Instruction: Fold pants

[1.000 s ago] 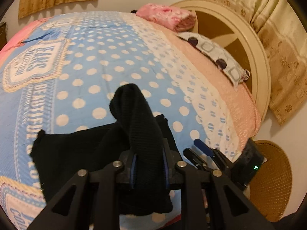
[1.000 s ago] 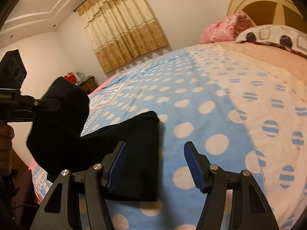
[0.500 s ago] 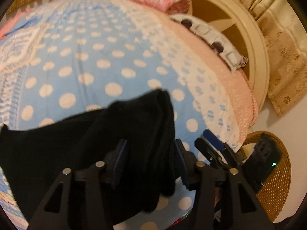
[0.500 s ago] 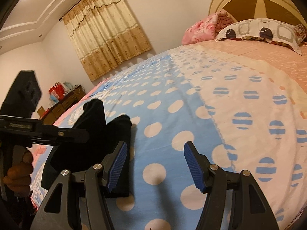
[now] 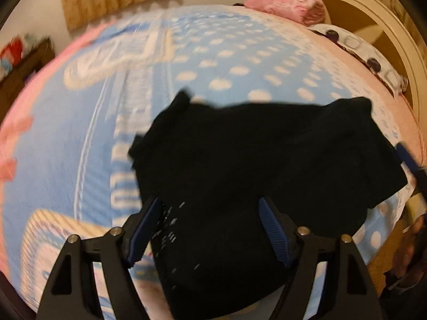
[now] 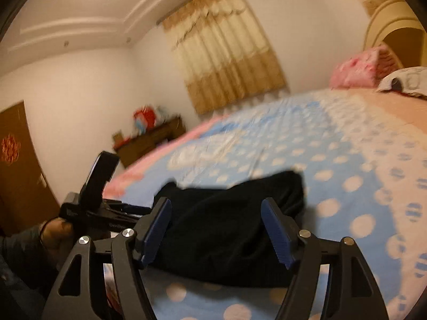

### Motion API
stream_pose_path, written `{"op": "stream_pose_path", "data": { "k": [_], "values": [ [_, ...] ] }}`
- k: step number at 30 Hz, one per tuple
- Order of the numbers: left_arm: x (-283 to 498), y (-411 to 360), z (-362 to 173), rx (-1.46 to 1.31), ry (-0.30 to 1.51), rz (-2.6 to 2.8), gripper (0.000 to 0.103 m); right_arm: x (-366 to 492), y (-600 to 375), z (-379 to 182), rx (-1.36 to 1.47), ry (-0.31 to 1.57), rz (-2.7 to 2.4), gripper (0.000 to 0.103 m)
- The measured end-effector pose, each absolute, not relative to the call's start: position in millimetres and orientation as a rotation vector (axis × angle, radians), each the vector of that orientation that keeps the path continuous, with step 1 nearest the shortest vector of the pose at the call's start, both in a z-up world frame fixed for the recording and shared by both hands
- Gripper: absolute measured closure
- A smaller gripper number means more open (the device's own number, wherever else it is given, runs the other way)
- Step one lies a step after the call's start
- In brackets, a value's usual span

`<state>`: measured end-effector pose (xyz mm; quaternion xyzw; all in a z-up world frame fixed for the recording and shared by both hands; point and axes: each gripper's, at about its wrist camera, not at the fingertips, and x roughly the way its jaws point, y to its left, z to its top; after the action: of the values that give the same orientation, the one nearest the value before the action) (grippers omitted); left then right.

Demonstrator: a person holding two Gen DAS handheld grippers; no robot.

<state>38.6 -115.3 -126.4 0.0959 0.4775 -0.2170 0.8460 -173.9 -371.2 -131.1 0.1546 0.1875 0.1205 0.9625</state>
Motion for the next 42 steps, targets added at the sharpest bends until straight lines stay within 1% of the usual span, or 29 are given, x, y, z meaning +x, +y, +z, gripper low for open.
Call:
{"op": "stream_pose_path", "data": {
  "k": [1,2,4,8,13,16,18,23,26,28,29,30,31,33,34,35,36,38,42],
  "values": [
    [39.5,-110.1,-128.0,0.182,1.007,-0.454,0.013,-166.3,-369.7,-138.8,0.312,0.43,0.231,0.032],
    [39.9,-106.3,-128.4,0.163,1.005,-0.453,0.011,-155.7,-372.1,-151.1,0.316,0.51,0.191,0.032],
    [40.4,-102.3,-128.4,0.124,1.014,-0.467,0.01,-144.6,-381.9,-169.6,0.342,0.606,0.143,0.032],
    [33.0,-94.7,-124.9,0.097,0.999,-0.475,0.011,-150.9,-383.5,-157.5,0.287,0.617,0.148,0.032],
    [33.2,-80.2,-132.4,0.069,1.005,-0.475,0.01,-145.8,-385.4,-122.9,0.278,0.559,0.218,0.032],
    [38.6,-72.9,-137.1,0.021,1.025,-0.473,0.01,-112.7,-366.4,-102.5,0.289,0.574,0.322,0.032],
    [38.2,-70.8,-137.6,0.015,1.024,-0.473,0.01,-79.3,-345.8,-95.5,0.279,0.624,0.405,0.032],
    [35.5,-70.9,-139.1,0.019,1.012,-0.475,0.01,-2.4,-287.9,-103.1,0.208,0.78,0.514,0.032],
    [34.4,-70.3,-139.5,0.022,1.007,-0.479,0.01,30.6,-263.7,-111.5,0.157,0.841,0.521,0.032],
    [32.8,-69.8,-139.7,0.025,1.003,-0.481,0.01,45.5,-253.1,-117.9,0.151,0.879,0.541,0.037],
    [29.5,-68.5,-140.1,0.026,1.001,-0.481,0.01,51.0,-250.9,-120.5,0.151,0.896,0.548,0.043],
    [28.6,-68.4,-140.0,0.026,1.0,-0.481,0.009,56.0,-248.1,-123.5,0.151,0.916,0.556,0.054],
    [27.7,-68.6,-140.2,0.026,0.999,-0.482,0.009,60.5,-244.8,-125.7,0.155,0.936,0.566,0.059],
    [26.7,-69.2,-140.7,0.029,0.997,-0.483,0.009,67.9,-239.6,-134.2,0.163,0.988,0.595,0.074],
    [26.4,-69.8,-140.8,0.031,0.995,-0.483,0.008,68.3,-237.1,-135.7,0.16,0.996,0.601,0.078],
    [27.1,-71.4,-140.5,0.033,0.994,-0.483,0.008,68.0,-234.8,-137.7,0.153,1.004,0.61,0.085],
    [27.2,-72.6,-140.5,0.036,0.991,-0.482,0.008,70.3,-233.4,-138.9,0.15,1.009,0.612,0.089],
    [26.1,-75.1,-140.7,0.04,0.987,-0.479,0.008,71.2,-232.3,-140.2,0.155,1.008,0.61,0.092],
    [21.5,-82.4,-141.3,0.049,0.978,-0.472,0.007,77.4,-231.5,-142.9,0.144,0.999,0.587,0.094]
  ]
}}
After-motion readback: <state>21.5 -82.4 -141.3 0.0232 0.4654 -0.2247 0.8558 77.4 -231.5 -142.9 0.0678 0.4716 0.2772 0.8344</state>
